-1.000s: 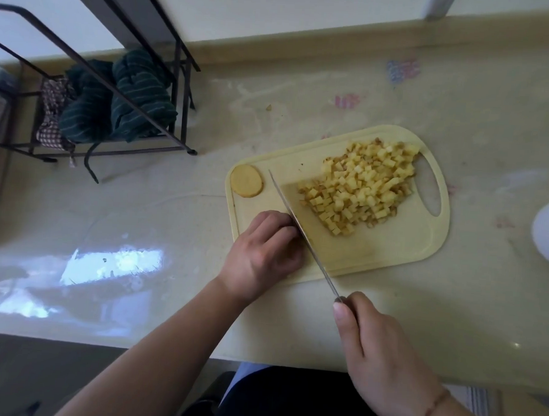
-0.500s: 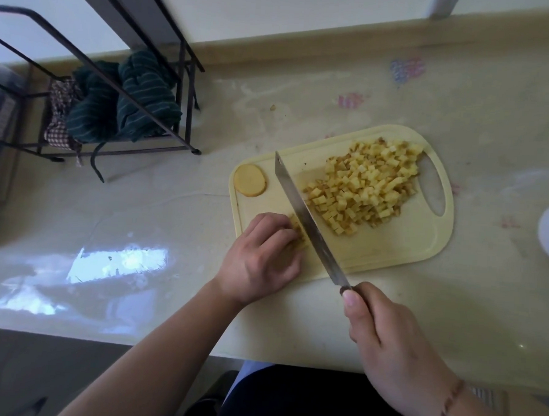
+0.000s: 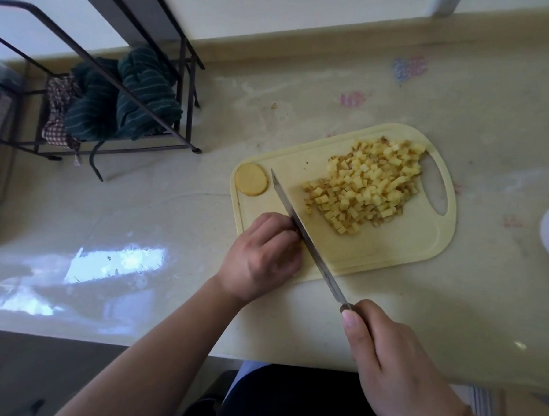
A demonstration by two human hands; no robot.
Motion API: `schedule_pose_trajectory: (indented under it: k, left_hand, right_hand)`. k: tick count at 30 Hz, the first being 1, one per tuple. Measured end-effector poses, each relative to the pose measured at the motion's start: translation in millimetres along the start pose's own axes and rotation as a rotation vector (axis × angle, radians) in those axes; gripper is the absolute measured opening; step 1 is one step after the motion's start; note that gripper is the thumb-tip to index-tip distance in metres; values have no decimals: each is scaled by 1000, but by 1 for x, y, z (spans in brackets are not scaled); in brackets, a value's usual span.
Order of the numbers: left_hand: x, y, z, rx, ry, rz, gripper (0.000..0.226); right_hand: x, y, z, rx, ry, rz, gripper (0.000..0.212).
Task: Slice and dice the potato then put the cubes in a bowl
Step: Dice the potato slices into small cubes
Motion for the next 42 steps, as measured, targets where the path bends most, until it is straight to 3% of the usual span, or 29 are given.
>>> schedule_pose_trajectory:
  k: [15,21,28,42]
  left_hand:
    - [3,2,0,26,28,-63,11]
    - [12,0,-6,84,75,-125,10]
    - [8,0,-8,4,8,-48,9]
    - [4,-6,-10,20,15,-67,9]
  right_hand:
    - [8,13,31,-19,110,-46,41]
    - [8,12,20,-7,74,25,44]
    - [0,-1,9,47,15,-27,43]
    - [-13,5,17,56,-3,-141,41]
Point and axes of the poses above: each hand's wrist, its own z-axis towards the middle knuckle, its own x-axis out of the back of the hand, y = z × x, the point moved 7 cm from there along z, towards the middle knuckle, and after that the axes turned 11 degrees about -y, right-handed, at the moved point
